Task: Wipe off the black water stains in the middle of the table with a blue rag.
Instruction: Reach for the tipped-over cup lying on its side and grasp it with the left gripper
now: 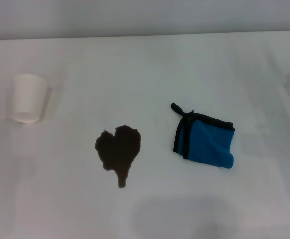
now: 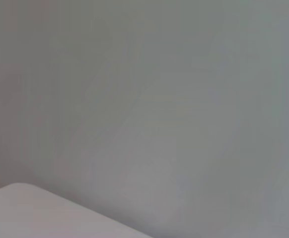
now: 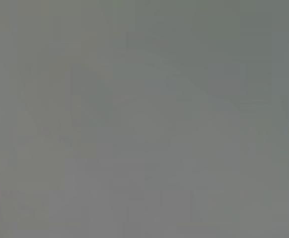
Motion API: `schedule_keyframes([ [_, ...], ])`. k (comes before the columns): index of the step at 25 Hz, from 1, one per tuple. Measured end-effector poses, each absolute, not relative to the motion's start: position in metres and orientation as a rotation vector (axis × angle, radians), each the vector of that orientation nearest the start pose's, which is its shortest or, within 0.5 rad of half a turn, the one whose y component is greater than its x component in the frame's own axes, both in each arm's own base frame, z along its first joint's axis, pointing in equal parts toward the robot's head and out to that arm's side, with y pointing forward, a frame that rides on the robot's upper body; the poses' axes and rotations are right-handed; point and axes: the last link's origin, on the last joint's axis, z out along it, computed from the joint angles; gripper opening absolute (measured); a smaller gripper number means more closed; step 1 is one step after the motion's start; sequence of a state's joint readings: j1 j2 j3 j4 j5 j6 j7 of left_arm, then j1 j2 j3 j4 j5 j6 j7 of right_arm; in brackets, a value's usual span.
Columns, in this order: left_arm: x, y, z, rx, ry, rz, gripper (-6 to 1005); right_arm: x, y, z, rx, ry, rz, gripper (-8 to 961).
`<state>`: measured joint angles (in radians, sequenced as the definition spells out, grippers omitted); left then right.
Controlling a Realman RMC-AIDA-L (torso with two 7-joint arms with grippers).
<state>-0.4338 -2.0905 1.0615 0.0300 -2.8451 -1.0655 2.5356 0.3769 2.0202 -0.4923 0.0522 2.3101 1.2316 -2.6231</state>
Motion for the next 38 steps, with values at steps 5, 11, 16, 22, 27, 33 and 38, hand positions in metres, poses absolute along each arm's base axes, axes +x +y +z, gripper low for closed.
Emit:
schedule_keyframes([
  [5,-0.377,0.320,0.001,-1.375,-1.012,-0.835,890,0.397,0.291,0.034,-1.347,0.846,0.790,859],
  [11,-0.372,0.324,0.000,-1.405,-1.030,-0.868,891,0.397,0.292,0.035,-1.347,0.847,0.787,859],
  [16,-0.369,0.327,-0.001,-1.415,-1.034,-0.879,891,0.397,0.290,0.034,-1.346,0.848,0.792,859],
  [22,-0.366,0.326,-0.007,-1.452,-1.030,-0.871,891,0.399,0.286,0.033,-1.350,0.854,0.788,859],
  [27,-0.357,0.332,-0.009,-1.500,-1.010,-0.898,890,0.399,0.283,0.034,-1.347,0.845,0.795,859],
  [33,-0.342,0.341,-0.008,-1.553,-1.078,-1.020,891,0.401,0.276,0.034,-1.337,0.851,0.807,859],
  [38,-0.331,0.350,0.007,-1.676,-1.140,-1.091,891,0.401,0.275,0.038,-1.330,0.844,0.824,859],
])
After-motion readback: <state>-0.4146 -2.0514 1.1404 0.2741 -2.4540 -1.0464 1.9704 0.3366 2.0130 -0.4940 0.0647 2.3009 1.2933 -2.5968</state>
